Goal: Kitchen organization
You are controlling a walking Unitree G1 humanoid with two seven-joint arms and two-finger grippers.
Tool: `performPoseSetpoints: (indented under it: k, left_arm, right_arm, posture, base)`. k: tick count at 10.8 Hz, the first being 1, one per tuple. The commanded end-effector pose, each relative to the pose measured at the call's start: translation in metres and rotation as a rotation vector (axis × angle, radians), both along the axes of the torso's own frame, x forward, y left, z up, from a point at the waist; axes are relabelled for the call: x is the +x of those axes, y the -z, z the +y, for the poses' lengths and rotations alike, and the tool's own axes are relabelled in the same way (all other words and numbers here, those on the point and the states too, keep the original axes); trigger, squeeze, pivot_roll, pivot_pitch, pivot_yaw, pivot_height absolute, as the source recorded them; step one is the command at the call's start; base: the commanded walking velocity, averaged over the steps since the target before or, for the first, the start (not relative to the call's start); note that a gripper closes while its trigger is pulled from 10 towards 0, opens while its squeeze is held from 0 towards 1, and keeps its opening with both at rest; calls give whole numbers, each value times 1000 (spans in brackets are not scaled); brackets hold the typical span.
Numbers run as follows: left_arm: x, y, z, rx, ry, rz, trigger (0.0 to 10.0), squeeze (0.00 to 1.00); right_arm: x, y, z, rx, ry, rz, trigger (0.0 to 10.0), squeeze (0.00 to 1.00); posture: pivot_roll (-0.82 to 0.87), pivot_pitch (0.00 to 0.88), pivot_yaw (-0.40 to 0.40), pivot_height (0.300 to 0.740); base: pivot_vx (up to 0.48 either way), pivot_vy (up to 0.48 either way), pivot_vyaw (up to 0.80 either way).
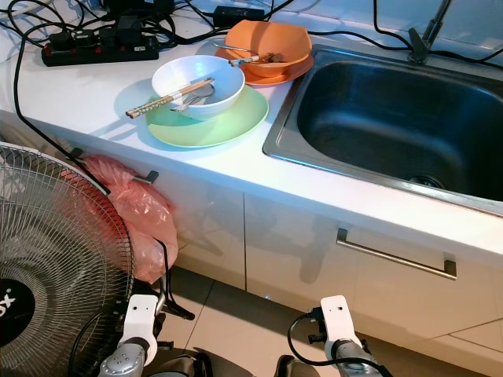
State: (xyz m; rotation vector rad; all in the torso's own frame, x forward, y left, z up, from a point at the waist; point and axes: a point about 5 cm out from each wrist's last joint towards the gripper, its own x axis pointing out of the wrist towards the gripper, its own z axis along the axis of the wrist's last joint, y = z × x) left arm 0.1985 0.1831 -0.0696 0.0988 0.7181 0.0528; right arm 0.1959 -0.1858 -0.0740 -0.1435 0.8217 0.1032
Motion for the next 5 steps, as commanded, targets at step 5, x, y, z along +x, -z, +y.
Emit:
performPoseSetpoints:
  k: [5]
  left_arm:
    - [-5, 3, 1, 1, -10, 26, 10000, 0]
  right_arm:
    - [-3, 2, -2, -5, 7, 21, 10000, 0]
  posture:
    - [9, 128, -10, 740]
  base:
    - [0, 0, 0]
